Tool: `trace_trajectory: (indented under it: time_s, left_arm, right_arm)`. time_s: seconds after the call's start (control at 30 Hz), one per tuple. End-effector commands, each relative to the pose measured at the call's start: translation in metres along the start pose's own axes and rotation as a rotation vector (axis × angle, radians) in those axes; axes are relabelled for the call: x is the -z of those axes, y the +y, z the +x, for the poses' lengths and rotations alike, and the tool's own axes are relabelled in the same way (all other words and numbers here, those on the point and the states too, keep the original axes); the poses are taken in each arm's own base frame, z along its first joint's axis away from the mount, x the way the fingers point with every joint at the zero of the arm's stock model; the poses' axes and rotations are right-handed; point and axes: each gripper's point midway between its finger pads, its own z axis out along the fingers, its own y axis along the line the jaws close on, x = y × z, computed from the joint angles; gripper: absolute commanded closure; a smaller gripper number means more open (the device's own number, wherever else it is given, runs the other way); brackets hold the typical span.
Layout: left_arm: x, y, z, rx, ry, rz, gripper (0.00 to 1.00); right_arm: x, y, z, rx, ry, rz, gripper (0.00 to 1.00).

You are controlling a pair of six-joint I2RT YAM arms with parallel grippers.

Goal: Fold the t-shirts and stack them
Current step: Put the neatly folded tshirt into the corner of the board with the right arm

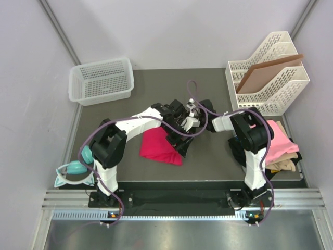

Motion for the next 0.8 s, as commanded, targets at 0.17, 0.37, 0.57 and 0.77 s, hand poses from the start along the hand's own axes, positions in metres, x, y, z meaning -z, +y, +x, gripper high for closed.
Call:
trace_trajectory:
  time_s: [0.17,0.37,0.57,0.77]
  left_arm:
    - [-0.012,-0.011,0.004,0.000,0.021,0.044,0.10]
    - [-0.019,-0.013,0.007,0.006,0.040,0.054,0.11]
    - [0.000,-0.016,-0.004,-0.037,0.014,0.011,0.11]
    - [0.123,-0.006,-0.075,-0.156,-0.305,-0.285,0.11]
  right_arm:
    - [-0.024,-0.015,0.017,0.000,0.031,0.065,0.42]
    - [-0.035,-0.012,0.023,-0.012,0.047,0.048,0.51]
    - [-0.035,0.000,0.019,-0.008,0.033,0.019,0.95]
    - [-0.009,0.022,0.005,0.062,-0.008,0.064,1.00]
